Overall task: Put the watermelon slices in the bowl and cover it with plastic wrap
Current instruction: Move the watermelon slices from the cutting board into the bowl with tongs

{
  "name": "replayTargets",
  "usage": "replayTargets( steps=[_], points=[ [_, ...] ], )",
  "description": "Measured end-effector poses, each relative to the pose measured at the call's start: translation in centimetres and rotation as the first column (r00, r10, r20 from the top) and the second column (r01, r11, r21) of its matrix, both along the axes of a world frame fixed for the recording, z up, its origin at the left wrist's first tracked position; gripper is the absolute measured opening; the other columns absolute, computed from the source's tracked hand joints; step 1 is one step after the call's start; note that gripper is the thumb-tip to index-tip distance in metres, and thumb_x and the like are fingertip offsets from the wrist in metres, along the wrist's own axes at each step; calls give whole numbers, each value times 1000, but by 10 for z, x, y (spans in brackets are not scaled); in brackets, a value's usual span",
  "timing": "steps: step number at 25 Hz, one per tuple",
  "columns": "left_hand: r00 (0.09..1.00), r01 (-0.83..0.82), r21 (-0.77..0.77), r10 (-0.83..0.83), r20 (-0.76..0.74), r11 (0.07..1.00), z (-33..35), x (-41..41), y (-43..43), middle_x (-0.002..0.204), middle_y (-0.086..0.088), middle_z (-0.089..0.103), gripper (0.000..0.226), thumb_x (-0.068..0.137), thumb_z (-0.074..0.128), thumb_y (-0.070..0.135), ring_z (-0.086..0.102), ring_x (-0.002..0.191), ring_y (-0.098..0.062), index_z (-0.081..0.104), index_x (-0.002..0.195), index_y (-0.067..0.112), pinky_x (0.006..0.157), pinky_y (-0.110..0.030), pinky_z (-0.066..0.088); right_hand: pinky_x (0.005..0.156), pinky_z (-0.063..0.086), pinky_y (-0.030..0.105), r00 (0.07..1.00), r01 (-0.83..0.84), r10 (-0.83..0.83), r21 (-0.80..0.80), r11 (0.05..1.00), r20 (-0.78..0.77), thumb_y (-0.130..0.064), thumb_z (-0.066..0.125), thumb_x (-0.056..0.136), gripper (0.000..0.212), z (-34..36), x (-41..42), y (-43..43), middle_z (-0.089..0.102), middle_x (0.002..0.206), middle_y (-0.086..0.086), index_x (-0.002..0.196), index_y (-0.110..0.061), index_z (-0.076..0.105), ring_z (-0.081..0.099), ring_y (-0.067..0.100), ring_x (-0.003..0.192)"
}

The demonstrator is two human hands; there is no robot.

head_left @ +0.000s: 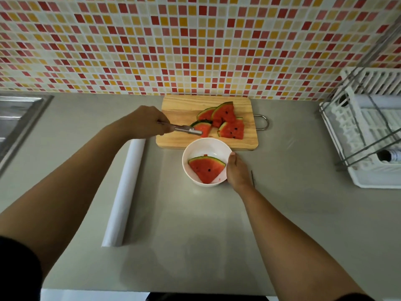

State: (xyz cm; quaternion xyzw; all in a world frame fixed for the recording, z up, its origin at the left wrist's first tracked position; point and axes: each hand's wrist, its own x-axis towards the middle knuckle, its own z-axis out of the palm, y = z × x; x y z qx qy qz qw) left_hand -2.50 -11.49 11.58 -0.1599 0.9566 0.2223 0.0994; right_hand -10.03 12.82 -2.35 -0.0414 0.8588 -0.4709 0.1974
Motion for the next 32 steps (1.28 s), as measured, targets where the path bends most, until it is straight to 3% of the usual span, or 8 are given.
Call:
replayTargets(
  steps=[3,6,8,12,15,26,29,32],
  points=[
    [973,-213,251,229,-34,944,-32,-26,11,85,-2,69,30,90,58,37,56,71,-10,73,96,12,64,-23,43,86,38,30,1000,14,-14,-17,1000,10,-33,21,100,48,-2,0,0,60,122,18,121,-9,56,54,34,112],
    [916,-363,342,399,-38,867,-65,-54,23,90,-9,70,29,88,61,36,56,73,-16,72,88,9,68,-29,45,82,35,27,1000,19,-19,-22,1000,2,-33,22,100,47,-5,-1,1,62,119,17,119,-9,58,55,33,111],
    [874,-442,419,486,0,793,-75,-69,24,85,-10,67,27,85,63,34,50,62,-16,70,81,8,59,-27,41,80,36,26,1000,13,-13,-32,999,-5,-32,23,100,46,-8,-2,1,63,116,17,117,-9,59,57,33,107],
    [818,-510,616,560,131,601,-88,-86,21,66,-9,51,25,84,66,26,32,47,-15,63,72,4,45,-23,26,79,39,27,1000,3,-4,-35,999,-26,-31,24,100,44,-8,-2,1,64,114,17,116,-9,59,58,32,104],
    [810,-522,684,548,210,509,-96,-92,17,62,-8,50,20,87,64,21,29,43,-12,64,80,2,40,-19,21,81,43,30,1000,0,-1,-43,999,-22,-31,25,100,44,-8,-2,2,64,112,16,115,-10,60,59,31,102],
    [831,-434,787,532,161,439,-87,-86,13,66,-6,46,11,88,60,10,28,48,-10,62,86,-1,41,-19,22,89,45,35,1000,8,-5,-69,998,31,-34,25,99,44,-5,-3,3,63,116,13,117,-12,59,57,28,105],
    [895,-333,815,430,115,474,-72,-63,-6,66,-5,44,16,92,55,9,27,45,-8,61,95,-5,41,-19,21,94,45,39,998,14,-10,-58,998,67,-36,23,99,46,-5,-4,3,61,120,13,120,-14,57,56,28,108],
    [951,-306,778,224,216,548,-52,-28,-43,60,-1,47,23,93,52,13,29,44,-6,71,85,3,42,-18,24,92,42,36,992,41,-32,-71,997,121,-40,21,98,49,-3,-4,3,60,123,14,121,-15,56,54,31,112]
  ],
)
